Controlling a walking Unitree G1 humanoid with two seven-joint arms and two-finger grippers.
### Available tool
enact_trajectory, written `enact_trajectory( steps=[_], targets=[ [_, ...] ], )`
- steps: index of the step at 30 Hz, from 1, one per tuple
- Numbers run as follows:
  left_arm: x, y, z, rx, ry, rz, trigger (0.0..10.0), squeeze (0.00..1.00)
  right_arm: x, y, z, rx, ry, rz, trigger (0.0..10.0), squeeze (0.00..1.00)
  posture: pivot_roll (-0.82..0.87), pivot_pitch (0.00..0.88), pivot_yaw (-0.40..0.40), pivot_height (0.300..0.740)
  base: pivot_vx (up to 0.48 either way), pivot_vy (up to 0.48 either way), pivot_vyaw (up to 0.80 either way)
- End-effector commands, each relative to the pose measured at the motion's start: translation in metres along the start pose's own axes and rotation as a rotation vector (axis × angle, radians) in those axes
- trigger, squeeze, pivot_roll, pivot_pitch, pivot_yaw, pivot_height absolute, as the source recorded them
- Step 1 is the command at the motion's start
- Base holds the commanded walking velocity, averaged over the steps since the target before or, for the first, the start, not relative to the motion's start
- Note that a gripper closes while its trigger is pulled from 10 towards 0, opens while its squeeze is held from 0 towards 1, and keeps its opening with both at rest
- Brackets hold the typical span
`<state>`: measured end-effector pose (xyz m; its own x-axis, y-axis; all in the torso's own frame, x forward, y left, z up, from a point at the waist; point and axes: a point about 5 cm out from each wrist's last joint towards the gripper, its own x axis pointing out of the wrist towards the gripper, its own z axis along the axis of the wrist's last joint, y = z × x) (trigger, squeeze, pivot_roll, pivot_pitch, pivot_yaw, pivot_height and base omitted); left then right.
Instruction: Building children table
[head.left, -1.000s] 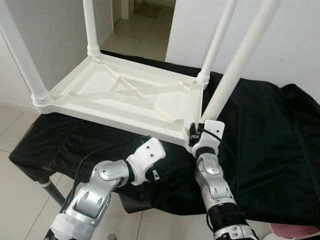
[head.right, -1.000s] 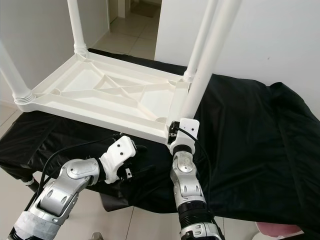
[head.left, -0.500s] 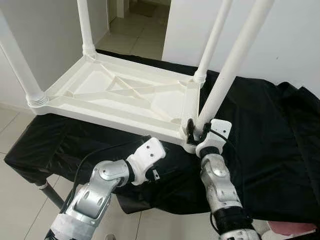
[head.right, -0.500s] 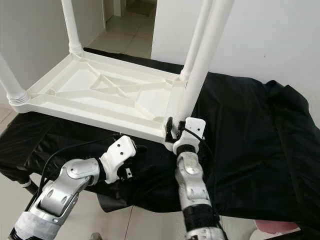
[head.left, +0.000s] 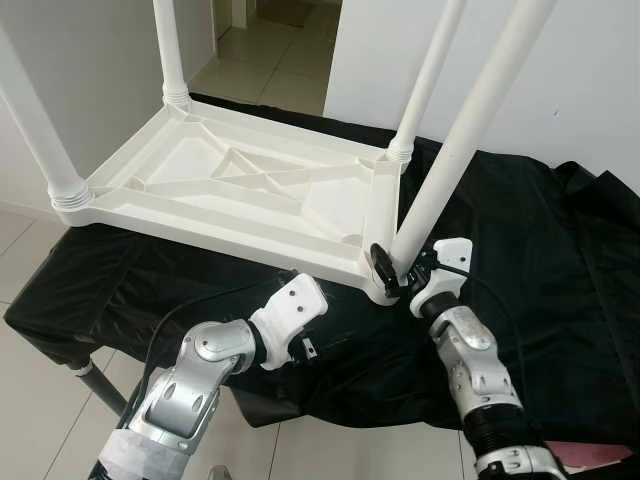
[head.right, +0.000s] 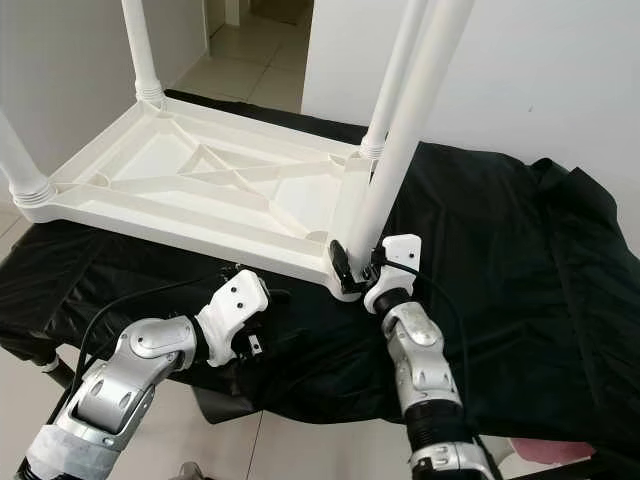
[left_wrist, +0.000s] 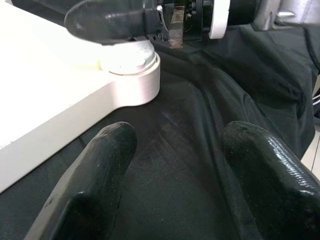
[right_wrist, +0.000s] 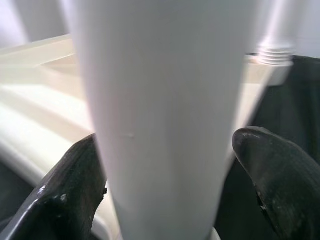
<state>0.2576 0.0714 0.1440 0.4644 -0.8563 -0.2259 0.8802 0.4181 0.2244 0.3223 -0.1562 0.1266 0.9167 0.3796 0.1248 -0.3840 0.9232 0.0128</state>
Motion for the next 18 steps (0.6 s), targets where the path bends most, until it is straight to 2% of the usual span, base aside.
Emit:
enact_trajectory(
  steps=[1,4,7,8,11,12,13,14,16,17,18],
  targets=[
    [0.0,0.002,0.0,-0.003,0.006,0.07,10.0,0.0,-0.001,0.0,-0.004,-0.004,0.014,0.029,10.0,0.0,0.08,0.048,-0.117,0.74,0.0,0.0,0.0],
    [0.0,0.003,0.0,-0.001,0.006,0.074,10.0,0.0,0.003,-0.004,-0.003,-0.019,0.048,0.137,10.0,0.0,0.08,0.047,-0.116,0.74,0.0,0.0,0.0],
    [0.0,0.003,0.0,-0.001,0.006,0.074,10.0,0.0,0.004,-0.004,-0.003,-0.023,0.056,0.155,10.0,0.0,0.08,0.047,-0.116,0.74,0.0,0.0,0.0],
    [0.0,0.004,0.0,0.001,0.007,0.077,10.0,0.0,0.006,-0.003,-0.005,-0.043,0.082,0.223,10.0,0.0,0.09,0.045,-0.116,0.74,0.0,0.0,0.0],
    [-0.001,0.005,0.001,0.002,0.007,0.079,10.0,0.0,0.008,-0.004,-0.006,-0.048,0.091,0.246,10.0,0.0,0.09,0.045,-0.116,0.74,0.0,0.0,0.0],
    [-0.001,0.005,0.001,0.002,0.007,0.08,10.0,0.0,0.009,-0.005,-0.006,-0.053,0.097,0.259,9.1,0.0,0.09,0.043,-0.118,0.74,0.0,0.0,0.0],
    [-0.001,0.005,0.001,0.003,0.008,0.081,10.0,0.0,0.01,-0.005,-0.007,-0.055,0.101,0.265,4.9,0.0,0.1,0.045,-0.117,0.74,0.0,0.0,0.0],
    [-0.001,0.005,0.001,0.002,0.008,0.082,10.0,0.0,0.011,-0.006,-0.008,-0.063,0.11,0.269,4.0,0.0,0.1,0.046,-0.117,0.74,0.0,0.0,0.0],
    [-0.002,0.005,0.0,0.002,0.009,0.081,10.0,0.0,0.011,-0.006,-0.009,-0.067,0.116,0.275,3.7,0.0,0.1,0.046,-0.116,0.74,0.0,0.0,0.0],
    [-0.002,0.005,0.0,0.005,0.011,0.08,10.0,0.0,0.011,-0.006,-0.011,-0.065,0.121,0.279,1.8,0.0,0.1,0.046,-0.116,0.74,0.0,0.0,0.0],
    [-0.002,0.005,0.0,0.005,0.011,0.08,10.0,0.0,0.011,-0.006,-0.011,-0.065,0.121,0.279,1.8,0.0,0.1,0.046,-0.116,0.74,0.0,0.0,0.0]
  ],
)
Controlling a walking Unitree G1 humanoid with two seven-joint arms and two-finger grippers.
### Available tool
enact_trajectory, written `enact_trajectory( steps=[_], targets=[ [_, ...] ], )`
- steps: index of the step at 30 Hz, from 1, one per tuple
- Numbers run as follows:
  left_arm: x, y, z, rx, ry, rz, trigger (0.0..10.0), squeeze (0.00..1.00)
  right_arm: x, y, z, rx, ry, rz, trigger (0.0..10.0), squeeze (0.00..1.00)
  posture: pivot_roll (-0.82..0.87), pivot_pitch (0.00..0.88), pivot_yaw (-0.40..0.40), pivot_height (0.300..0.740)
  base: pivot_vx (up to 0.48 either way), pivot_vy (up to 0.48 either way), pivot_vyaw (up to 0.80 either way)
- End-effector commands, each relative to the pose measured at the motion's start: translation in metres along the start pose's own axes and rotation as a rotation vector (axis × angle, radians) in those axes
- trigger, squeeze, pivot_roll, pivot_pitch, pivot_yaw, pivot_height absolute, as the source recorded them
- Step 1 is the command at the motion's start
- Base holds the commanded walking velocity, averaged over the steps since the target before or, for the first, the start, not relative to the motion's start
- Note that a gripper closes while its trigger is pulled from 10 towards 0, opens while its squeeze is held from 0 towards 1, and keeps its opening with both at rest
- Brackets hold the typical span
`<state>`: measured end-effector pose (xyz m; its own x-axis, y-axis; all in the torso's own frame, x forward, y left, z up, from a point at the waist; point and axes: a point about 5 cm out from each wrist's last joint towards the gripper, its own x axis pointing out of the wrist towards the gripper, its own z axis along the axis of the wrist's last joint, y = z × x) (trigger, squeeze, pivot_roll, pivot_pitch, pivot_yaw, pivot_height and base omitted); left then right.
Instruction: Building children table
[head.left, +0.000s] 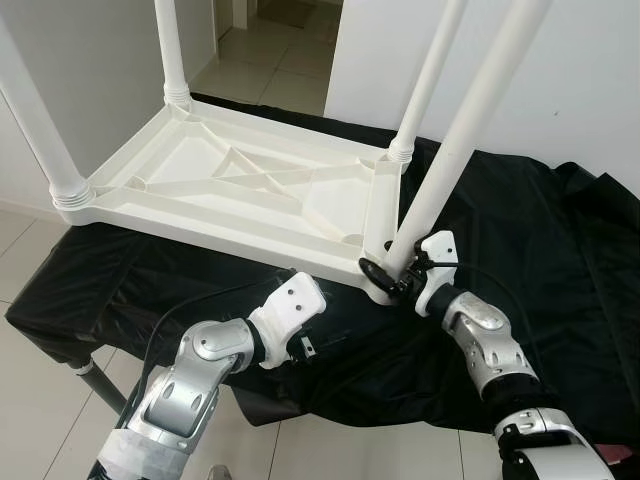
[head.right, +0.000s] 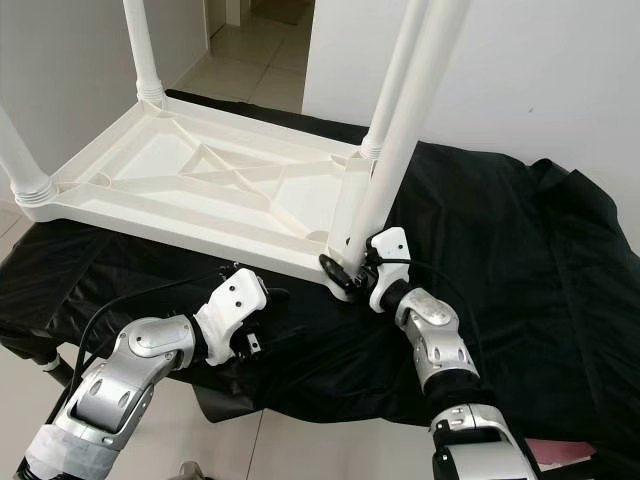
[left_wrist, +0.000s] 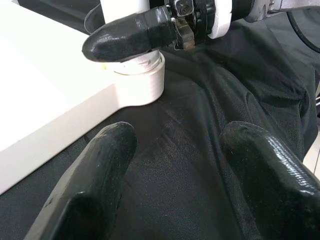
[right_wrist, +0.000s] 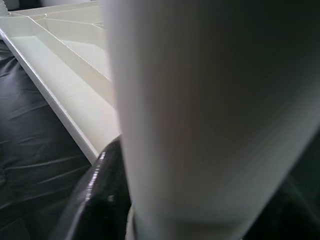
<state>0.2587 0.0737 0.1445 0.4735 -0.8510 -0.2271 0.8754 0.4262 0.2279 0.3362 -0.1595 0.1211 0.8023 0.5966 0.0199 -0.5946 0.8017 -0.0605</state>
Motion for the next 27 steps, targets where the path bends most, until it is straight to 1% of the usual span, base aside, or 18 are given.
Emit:
enact_trajectory(
  steps=[1,9,10,11,18,19,23,25,27],
  targets=[
    [0.0,0.003,0.001,0.006,0.009,0.07,10.0,0.0,0.001,0.002,-0.005,-0.006,0.025,0.038,0.0,0.0,0.1,0.046,-0.116,0.74,0.0,0.0,0.0],
    [-0.002,0.006,0.001,0.006,0.008,0.088,10.0,0.0,-0.004,0.001,-0.014,0.005,0.047,0.049,0.0,0.0,0.12,0.043,-0.127,0.74,0.0,0.0,0.0],
    [-0.002,0.004,0.001,0.004,0.008,0.086,10.0,0.0,-0.005,0.0,-0.014,0.007,0.048,0.047,3.9,0.0,0.12,0.043,-0.128,0.74,0.0,0.0,0.0],
    [-0.002,0.003,0.001,0.003,0.007,0.084,10.0,0.0,-0.006,-0.001,-0.014,0.018,0.043,0.039,10.0,0.0,0.12,0.046,-0.126,0.74,0.0,0.0,0.0],
    [-0.001,0.002,0.001,0.0,0.005,0.083,10.0,0.0,-0.006,-0.001,-0.012,0.03,0.029,0.019,10.0,0.0,0.11,0.048,-0.13,0.74,0.0,0.0,0.0],
    [-0.001,0.002,0.0,-0.002,0.007,0.084,10.0,0.0,-0.006,0.0,-0.014,0.031,0.038,-0.057,10.0,0.0,0.11,0.049,-0.133,0.74,0.0,0.0,0.0],
    [-0.001,0.002,0.0,-0.002,0.007,0.084,10.0,0.0,-0.006,0.0,-0.014,0.031,0.038,-0.057,10.0,0.0,0.11,0.049,-0.133,0.74,0.0,0.0,0.0],
    [-0.001,0.001,-0.001,-0.005,0.008,0.083,10.0,0.0,-0.007,0.0,-0.015,0.031,0.04,-0.143,10.0,0.0,0.12,0.049,-0.136,0.74,0.0,0.0,0.0],
    [-0.001,0.0,-0.002,-0.007,0.01,0.084,10.0,0.0,-0.009,0.004,-0.015,0.037,0.023,-0.23,10.0,0.0,0.12,0.046,-0.136,0.74,0.0,0.0,0.0]
  ],
)
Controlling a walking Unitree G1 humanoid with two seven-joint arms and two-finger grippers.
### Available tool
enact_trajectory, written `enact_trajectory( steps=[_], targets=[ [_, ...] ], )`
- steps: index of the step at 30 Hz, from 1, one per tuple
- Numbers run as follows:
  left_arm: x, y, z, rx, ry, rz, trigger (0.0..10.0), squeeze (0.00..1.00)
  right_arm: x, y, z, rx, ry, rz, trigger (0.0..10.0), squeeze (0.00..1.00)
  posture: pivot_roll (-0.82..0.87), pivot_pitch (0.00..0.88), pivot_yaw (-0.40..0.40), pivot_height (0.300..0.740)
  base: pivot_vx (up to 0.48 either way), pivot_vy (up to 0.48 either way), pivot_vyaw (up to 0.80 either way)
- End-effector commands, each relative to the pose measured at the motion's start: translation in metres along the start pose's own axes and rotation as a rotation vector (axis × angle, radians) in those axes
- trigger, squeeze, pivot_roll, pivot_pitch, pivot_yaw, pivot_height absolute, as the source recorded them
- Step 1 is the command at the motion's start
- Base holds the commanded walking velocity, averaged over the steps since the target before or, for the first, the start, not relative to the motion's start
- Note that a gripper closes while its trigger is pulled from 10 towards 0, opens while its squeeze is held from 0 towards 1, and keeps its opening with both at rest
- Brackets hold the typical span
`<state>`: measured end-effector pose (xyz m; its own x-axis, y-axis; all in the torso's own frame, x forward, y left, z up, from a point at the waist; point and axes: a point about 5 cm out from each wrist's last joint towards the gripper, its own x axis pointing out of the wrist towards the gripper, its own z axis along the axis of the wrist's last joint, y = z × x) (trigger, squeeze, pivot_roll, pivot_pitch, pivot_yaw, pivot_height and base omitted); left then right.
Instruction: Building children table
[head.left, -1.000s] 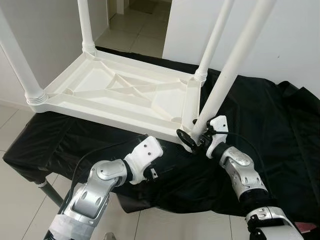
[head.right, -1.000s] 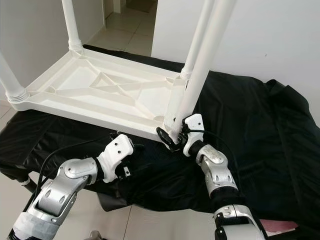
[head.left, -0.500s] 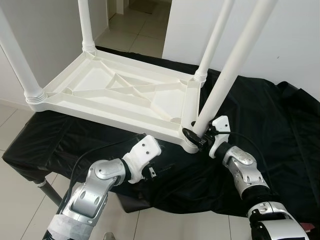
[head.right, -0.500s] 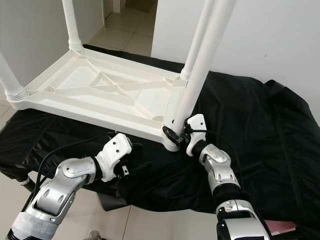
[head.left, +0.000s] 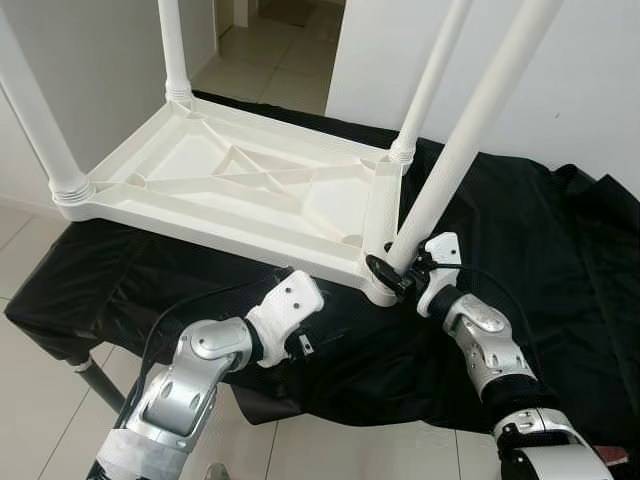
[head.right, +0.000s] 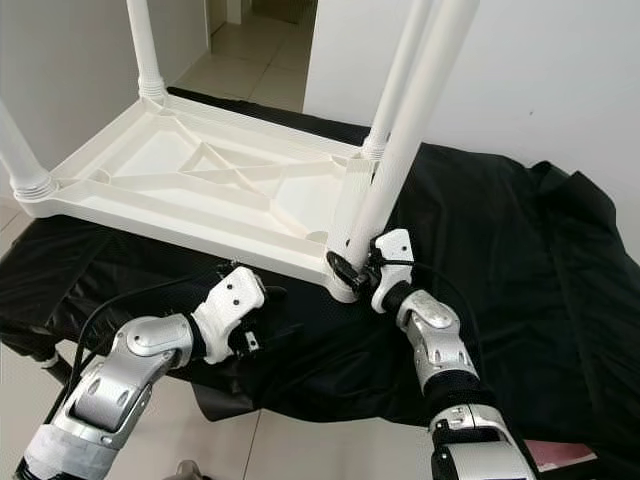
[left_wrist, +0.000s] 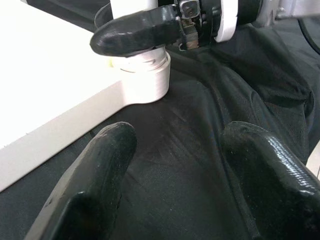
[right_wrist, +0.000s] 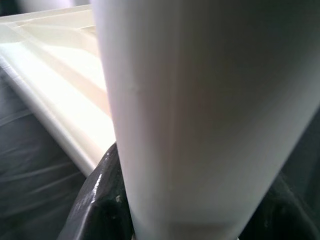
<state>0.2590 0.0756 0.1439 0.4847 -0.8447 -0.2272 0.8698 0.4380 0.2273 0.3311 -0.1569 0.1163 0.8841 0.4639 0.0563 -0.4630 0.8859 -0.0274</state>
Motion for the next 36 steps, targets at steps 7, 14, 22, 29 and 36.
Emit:
enact_trajectory(
  steps=[7,14,22,29,36],
  targets=[
    [0.001,0.001,-0.001,-0.001,0.006,0.073,10.0,0.0,-0.012,0.001,-0.011,0.032,0.044,-0.28,10.0,0.0,0.12,0.04,-0.141,0.74,0.0,0.0,0.0],
    [0.003,0.001,0.0,0.005,0.004,0.072,10.0,0.0,-0.017,0.016,-0.011,0.052,0.038,-0.498,10.0,0.0,0.12,0.032,-0.149,0.74,0.0,0.0,0.0],
    [0.003,-0.001,0.0,0.004,0.001,0.069,10.0,0.0,-0.011,0.034,-0.009,0.124,0.032,-0.56,10.0,0.0,0.13,0.026,-0.16,0.74,0.0,0.0,0.0],
    [0.002,-0.001,-0.001,0.008,0.006,0.07,10.0,0.0,-0.013,0.046,-0.008,0.118,0.045,-0.532,10.0,0.0,0.13,0.021,-0.163,0.74,0.0,0.0,0.0],
    [0.002,-0.003,-0.001,0.01,0.007,0.062,10.0,0.0,-0.015,0.047,-0.007,0.115,0.046,-0.542,10.0,1.0,0.13,0.019,-0.156,0.74,0.0,0.0,0.0]
  ],
)
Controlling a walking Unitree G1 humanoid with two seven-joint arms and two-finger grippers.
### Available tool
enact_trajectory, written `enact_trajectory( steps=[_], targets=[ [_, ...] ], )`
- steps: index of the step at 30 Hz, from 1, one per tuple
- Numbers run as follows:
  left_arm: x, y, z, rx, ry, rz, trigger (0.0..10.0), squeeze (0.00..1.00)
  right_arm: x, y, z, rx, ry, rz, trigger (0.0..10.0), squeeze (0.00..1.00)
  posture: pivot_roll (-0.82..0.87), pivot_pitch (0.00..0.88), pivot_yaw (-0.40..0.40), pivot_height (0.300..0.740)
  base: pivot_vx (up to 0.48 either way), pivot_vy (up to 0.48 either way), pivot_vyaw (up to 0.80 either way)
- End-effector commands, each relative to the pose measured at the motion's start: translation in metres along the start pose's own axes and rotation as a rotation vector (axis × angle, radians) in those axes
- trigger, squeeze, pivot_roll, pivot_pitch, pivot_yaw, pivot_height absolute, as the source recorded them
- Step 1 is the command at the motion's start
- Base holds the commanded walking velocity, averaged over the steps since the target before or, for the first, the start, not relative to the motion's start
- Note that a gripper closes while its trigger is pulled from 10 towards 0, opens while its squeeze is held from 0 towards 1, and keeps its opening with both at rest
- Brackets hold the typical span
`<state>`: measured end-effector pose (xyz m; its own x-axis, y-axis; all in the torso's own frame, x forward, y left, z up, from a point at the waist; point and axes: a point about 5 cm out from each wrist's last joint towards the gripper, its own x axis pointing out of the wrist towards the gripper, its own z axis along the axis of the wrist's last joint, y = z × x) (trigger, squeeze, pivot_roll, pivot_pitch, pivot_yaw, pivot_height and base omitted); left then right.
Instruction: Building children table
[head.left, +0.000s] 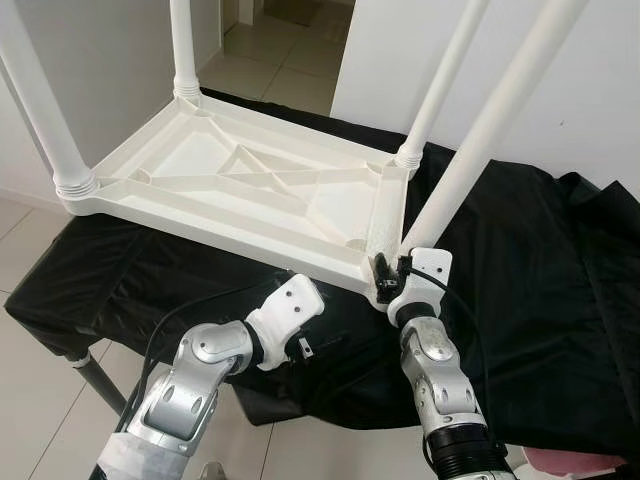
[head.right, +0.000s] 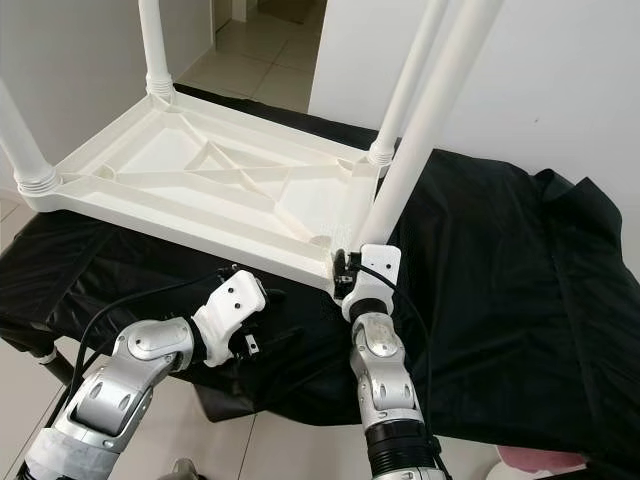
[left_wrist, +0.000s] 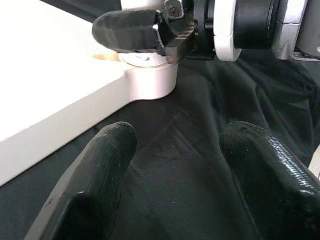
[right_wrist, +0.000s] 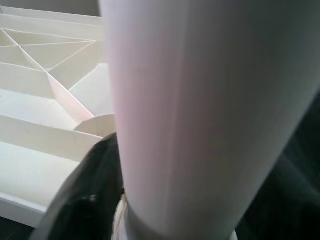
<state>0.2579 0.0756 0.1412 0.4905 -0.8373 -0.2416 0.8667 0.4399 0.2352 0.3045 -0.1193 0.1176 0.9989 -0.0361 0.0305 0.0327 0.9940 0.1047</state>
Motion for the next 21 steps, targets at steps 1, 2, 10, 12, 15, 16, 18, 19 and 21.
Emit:
enact_trajectory(
  steps=[1,2,10,12,15,16,18,19,21],
  targets=[
    [0.002,-0.001,0.001,0.002,-0.01,0.057,10.0,0.0,-0.008,-0.005,-0.01,-0.002,0.04,-0.024,10.0,1.0,0.13,0.019,-0.156,0.74,0.0,0.0,0.0],
    [0.002,-0.001,0.001,0.003,-0.009,0.056,10.0,0.0,-0.009,-0.005,-0.01,-0.003,0.04,-0.023,10.0,1.0,0.12,0.018,-0.153,0.74,0.0,0.0,0.0],
    [0.003,-0.002,0.002,0.009,-0.009,0.044,10.0,0.0,-0.014,-0.014,-0.008,-0.028,0.02,-0.005,10.0,1.0,0.11,0.011,-0.149,0.74,0.0,0.0,0.0],
    [0.003,-0.002,0.002,0.01,-0.008,0.043,10.0,0.0,-0.016,-0.016,-0.007,-0.03,0.011,0.004,10.0,1.0,0.11,0.011,-0.149,0.74,0.0,0.0,0.0],
    [0.003,-0.002,0.002,0.012,-0.008,0.042,10.0,0.0,-0.017,-0.02,-0.006,-0.027,-0.003,0.026,10.0,0.0,0.11,0.01,-0.148,0.74,0.0,0.0,0.0],
    [0.003,-0.001,0.002,0.013,-0.008,0.042,10.0,0.0,-0.017,-0.021,-0.005,-0.022,-0.008,0.036,10.0,0.0,0.11,0.008,-0.146,0.74,0.0,0.0,0.0],
    [0.003,-0.001,0.002,0.013,-0.009,0.041,10.0,0.0,-0.018,-0.024,-0.004,-0.023,-0.021,0.061,10.0,0.0,0.11,0.011,-0.145,0.74,0.0,0.0,0.0],
    [0.003,-0.001,0.002,0.014,-0.011,0.042,10.0,0.0,-0.018,-0.026,-0.002,-0.032,-0.032,0.085,10.0,0.0,0.1,0.011,-0.145,0.74,0.0,0.0,0.0],
    [0.003,0.0,0.003,0.014,-0.012,0.042,10.0,0.0,-0.018,-0.029,-0.001,-0.034,-0.044,0.119,10.0,0.0,0.1,0.012,-0.144,0.74,0.0,0.0,0.0]
  ],
)
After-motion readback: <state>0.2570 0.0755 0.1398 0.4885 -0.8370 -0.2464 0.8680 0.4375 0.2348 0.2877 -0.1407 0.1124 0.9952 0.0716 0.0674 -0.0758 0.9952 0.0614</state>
